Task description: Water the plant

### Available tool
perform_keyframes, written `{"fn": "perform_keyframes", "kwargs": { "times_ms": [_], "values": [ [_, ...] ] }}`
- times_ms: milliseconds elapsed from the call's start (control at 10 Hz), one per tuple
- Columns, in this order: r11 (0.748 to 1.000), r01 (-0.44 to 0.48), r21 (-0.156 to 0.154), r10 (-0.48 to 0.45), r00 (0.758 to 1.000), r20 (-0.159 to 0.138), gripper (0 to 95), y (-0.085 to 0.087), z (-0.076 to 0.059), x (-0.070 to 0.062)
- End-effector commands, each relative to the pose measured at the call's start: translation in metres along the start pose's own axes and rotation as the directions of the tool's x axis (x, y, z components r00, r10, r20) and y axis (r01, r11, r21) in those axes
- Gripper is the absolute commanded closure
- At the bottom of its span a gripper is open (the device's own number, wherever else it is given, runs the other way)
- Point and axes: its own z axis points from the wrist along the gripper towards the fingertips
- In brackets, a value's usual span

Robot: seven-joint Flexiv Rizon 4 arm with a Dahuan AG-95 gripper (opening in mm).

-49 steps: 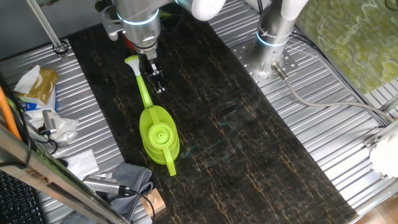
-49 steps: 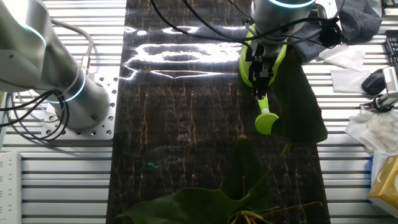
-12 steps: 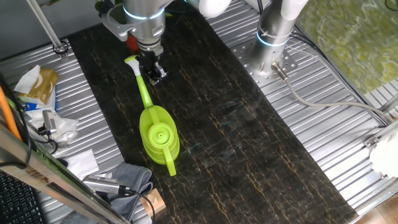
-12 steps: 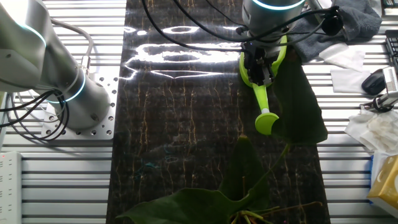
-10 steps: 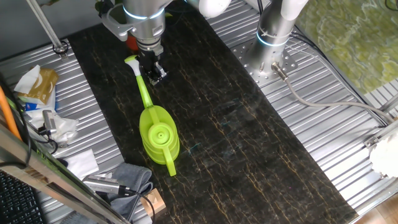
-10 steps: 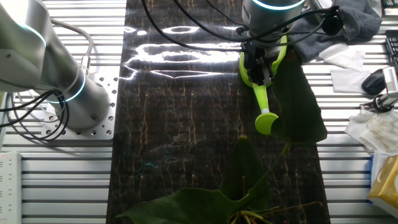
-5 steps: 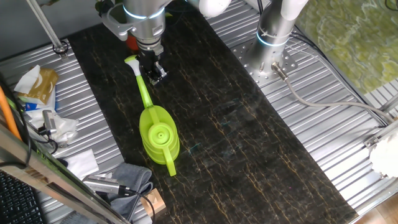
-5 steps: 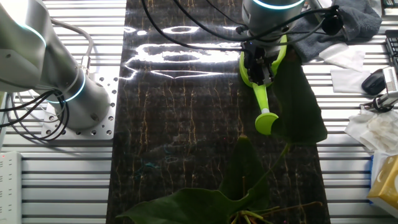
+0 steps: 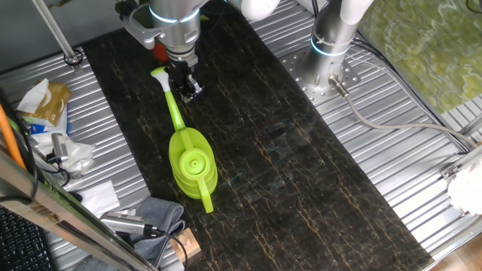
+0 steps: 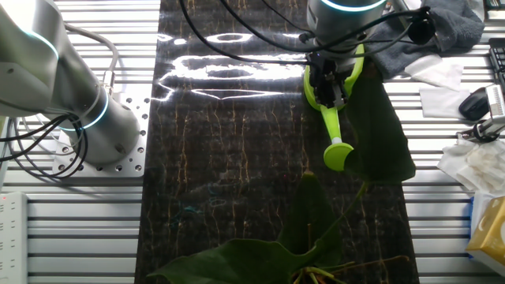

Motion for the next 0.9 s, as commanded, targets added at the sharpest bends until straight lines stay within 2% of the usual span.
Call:
{"fn": "perform_keyframes", "kwargs": {
  "times_ms": [100, 300, 600, 900],
  "values": [
    [1.0, 0.008, -0.024, -0.008, 1.0, 0.007, 95.0, 0.0003, 0.0001, -0.0003],
    [1.0, 0.022, -0.014, -0.022, 1.0, -0.001, 95.0, 0.0003, 0.0001, -0.0003],
    [0.999, 0.034, 0.018, -0.033, 0.999, -0.014, 95.0, 0.0003, 0.0001, -0.0003],
    [0.999, 0.046, 0.013, -0.046, 0.999, -0.013, 95.0, 0.0006, -0.0007, -0.0002]
  ]
}}
